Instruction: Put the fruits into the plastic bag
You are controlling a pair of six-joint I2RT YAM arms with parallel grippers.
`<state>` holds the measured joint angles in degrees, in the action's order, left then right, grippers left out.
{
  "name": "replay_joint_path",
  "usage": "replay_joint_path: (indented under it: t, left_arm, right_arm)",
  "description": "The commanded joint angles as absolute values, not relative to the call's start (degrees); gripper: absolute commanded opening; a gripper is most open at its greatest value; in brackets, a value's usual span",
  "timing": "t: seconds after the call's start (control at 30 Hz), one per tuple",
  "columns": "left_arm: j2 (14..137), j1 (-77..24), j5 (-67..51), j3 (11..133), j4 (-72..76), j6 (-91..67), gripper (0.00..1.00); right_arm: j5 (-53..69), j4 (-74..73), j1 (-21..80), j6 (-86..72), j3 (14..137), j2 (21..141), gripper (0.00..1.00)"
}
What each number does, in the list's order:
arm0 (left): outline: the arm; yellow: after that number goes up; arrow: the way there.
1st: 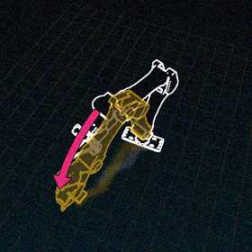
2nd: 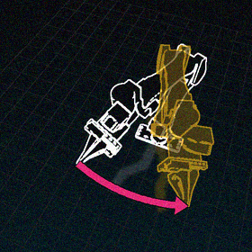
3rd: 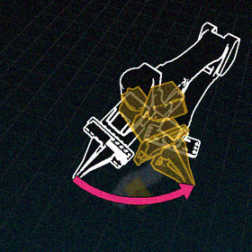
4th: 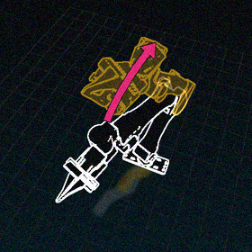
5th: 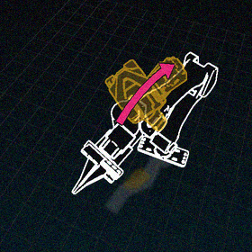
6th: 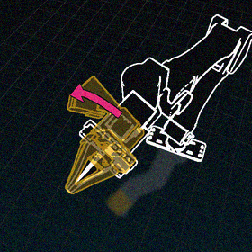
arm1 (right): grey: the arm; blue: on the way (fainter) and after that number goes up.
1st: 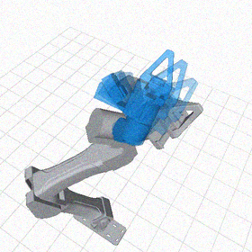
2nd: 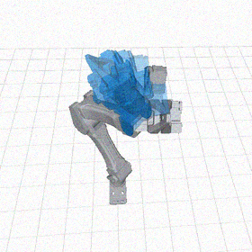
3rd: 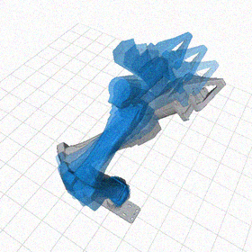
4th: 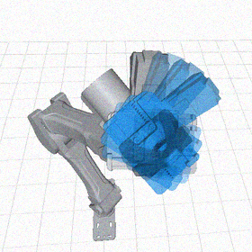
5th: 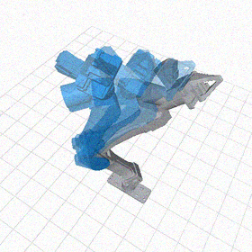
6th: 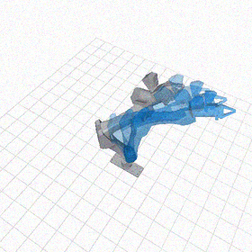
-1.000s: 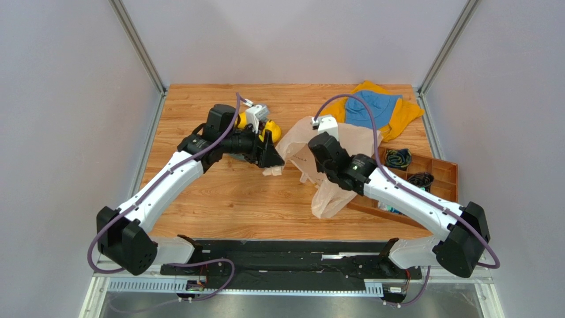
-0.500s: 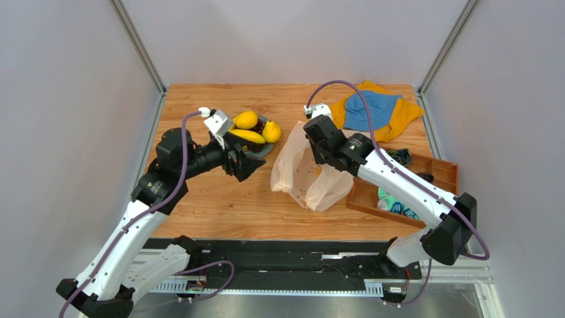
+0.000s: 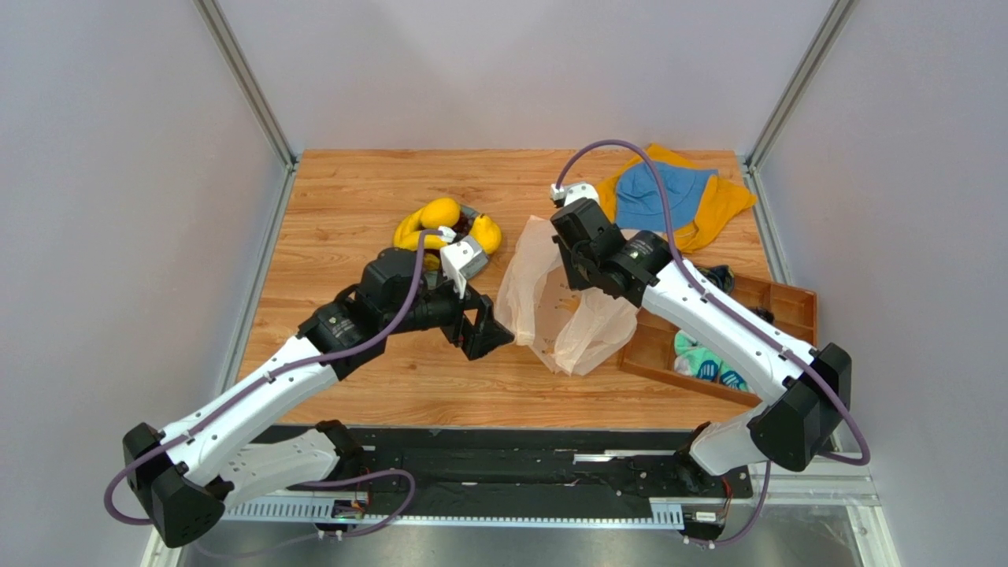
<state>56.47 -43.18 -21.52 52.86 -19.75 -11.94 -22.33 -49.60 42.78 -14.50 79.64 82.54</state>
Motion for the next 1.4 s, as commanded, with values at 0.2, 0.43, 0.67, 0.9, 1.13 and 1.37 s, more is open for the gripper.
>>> replay_joint_path:
  t: [0.2,0.43,0.67,0.9,1.13,1.37]
  left_arm:
    - [56.60,-46.58,-18.45,50.10,-11.08,-16.78,0.99]
    - [61.69,-47.63,-23.11,49.83,-5.71,-19.42,0.97]
    - [66.27,-48.60,-23.21,52.55,-7.20,-18.28,0.41]
    - [67.85,-48.08,-14.60,59.40,-11.50,-15.39,0.00]
    - [74.61,-38.24,-18.45,65.99,-9.75,-16.00,0.00]
    - [84.98,-36.74,-20.13,70.40,-9.23,-15.20,0.00]
  right_arm:
    - [-21.09,-49.22,41.05,-14.24,82.18,84.02,0.00]
    - [-21.01,-49.13,40.52,-14.33,82.27,84.02,0.00]
    - [-20.83,-49.83,40.17,-14.06,82.62,83.50,0.00]
    - [-19.08,-56.15,40.17,-11.96,83.14,81.13,0.00]
    - [-11.08,-61.17,40.25,-8.79,82.53,74.80,0.00]
    - [-13.69,-56.43,40.17,-13.62,79.89,73.30,0.00]
